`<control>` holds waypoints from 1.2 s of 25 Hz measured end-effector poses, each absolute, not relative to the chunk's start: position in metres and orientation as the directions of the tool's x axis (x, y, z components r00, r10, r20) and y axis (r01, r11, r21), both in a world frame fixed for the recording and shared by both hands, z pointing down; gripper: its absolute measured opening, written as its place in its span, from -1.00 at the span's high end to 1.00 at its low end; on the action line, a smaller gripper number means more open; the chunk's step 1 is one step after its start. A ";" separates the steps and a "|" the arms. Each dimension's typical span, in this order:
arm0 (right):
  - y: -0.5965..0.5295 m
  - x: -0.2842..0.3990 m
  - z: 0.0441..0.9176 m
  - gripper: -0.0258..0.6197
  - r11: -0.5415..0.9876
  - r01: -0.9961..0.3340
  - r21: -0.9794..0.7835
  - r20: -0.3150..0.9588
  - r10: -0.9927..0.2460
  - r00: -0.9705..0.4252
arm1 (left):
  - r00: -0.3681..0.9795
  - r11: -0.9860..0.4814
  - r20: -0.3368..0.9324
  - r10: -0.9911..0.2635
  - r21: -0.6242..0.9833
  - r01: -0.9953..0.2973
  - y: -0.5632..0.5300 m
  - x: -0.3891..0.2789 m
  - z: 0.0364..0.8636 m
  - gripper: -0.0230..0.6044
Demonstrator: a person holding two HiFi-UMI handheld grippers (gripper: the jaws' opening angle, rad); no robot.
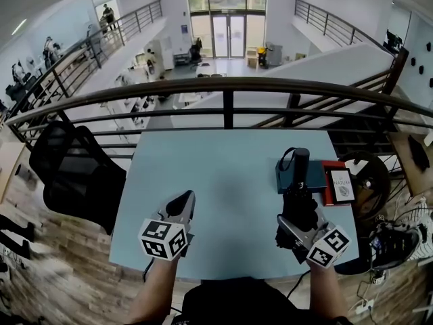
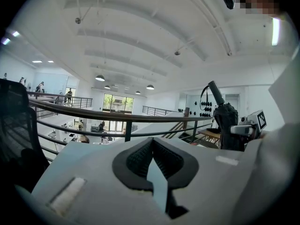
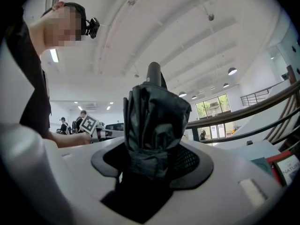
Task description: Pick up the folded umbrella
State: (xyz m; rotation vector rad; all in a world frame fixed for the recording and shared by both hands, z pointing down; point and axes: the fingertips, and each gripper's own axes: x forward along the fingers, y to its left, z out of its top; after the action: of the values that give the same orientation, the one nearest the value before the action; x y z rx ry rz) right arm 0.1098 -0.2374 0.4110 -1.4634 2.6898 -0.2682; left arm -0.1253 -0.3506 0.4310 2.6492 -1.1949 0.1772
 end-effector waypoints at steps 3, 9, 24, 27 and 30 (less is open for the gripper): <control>-0.235 0.107 0.412 0.10 0.533 -0.823 -0.199 0.006 -0.839 -0.545 | 0.663 -0.643 0.206 -0.720 0.162 -0.749 -0.351 -0.124 0.433 0.91; -0.236 0.105 0.422 0.10 0.512 -0.838 -0.187 0.028 -0.850 -0.526 | 0.675 -0.655 0.210 -0.708 0.163 -0.738 -0.349 -0.116 0.436 0.91; -0.238 0.112 0.420 0.11 0.494 -0.855 -0.159 0.031 -0.863 -0.505 | 0.678 -0.658 0.214 -0.703 0.164 -0.735 -0.344 -0.111 0.438 0.91; -0.237 0.112 0.420 0.11 0.496 -0.854 -0.157 0.032 -0.862 -0.506 | 0.678 -0.658 0.214 -0.704 0.163 -0.735 -0.342 -0.110 0.438 0.91; -0.235 0.113 0.419 0.11 0.499 -0.854 -0.146 0.032 -0.861 -0.508 | 0.678 -0.659 0.214 -0.703 0.161 -0.735 -0.340 -0.108 0.437 0.91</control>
State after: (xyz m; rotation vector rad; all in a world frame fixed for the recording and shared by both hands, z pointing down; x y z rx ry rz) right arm 0.1127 -0.2353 0.4188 -1.5346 2.6804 -0.2222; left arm -0.1083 -0.3396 0.4374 2.6574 -1.1580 0.1949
